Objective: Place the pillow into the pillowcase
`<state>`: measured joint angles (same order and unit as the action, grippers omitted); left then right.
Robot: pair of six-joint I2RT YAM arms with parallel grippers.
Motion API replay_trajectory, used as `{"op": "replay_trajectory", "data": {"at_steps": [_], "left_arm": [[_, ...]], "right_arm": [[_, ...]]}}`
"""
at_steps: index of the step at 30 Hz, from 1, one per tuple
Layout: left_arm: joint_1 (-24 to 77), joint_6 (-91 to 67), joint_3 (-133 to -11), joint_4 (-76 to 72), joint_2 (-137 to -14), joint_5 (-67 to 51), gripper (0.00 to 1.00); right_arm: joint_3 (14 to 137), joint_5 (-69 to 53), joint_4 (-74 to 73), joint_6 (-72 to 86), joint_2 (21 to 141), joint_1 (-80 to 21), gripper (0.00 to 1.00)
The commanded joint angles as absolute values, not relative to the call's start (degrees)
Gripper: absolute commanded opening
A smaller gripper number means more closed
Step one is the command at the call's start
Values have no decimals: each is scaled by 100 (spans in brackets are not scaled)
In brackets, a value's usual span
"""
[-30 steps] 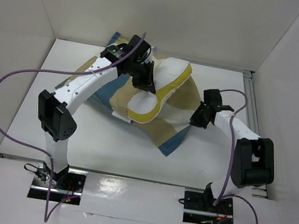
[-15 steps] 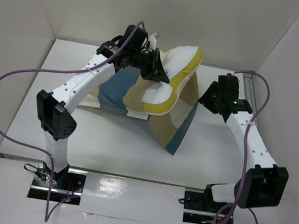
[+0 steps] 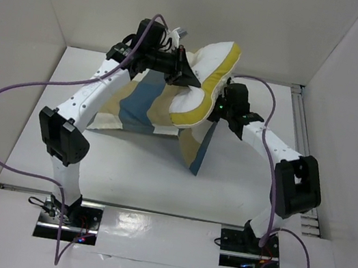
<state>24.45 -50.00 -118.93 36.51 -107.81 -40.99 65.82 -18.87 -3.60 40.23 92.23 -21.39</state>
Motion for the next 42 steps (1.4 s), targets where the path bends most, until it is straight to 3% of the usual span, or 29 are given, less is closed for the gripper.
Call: {"op": "replay_trajectory", "data": {"at_steps": [1,5,15,26,33,42], "left_arm": [[2338,-5247,-11848,3050,-10328,-4553,0],[2277,-5247,-11795,3050,-10266,-4605,0],[2039,-5247,-11637,3050,-10160,-4605,0],[1863,-5247,-11531,2997,-10107,-4658,0],[1863,-5247,-11364,2936,-10055,-4720,0],[1863,-5308,-11312,2831,-10002,-4939,0]], "right_arm": [[7301,-2180,606,4069,9473,-2249,37],[7471,-2232,667,4069,9615,-2250,40],[7189,-2268,1046,4412,9141,-2075,64],[7453,-2627,1160,4403,9316,-2136,70],[7742,-2576,1056,4140,9421,-2250,79],[8892,-2461,889,4000,10887,-2312,79]]}}
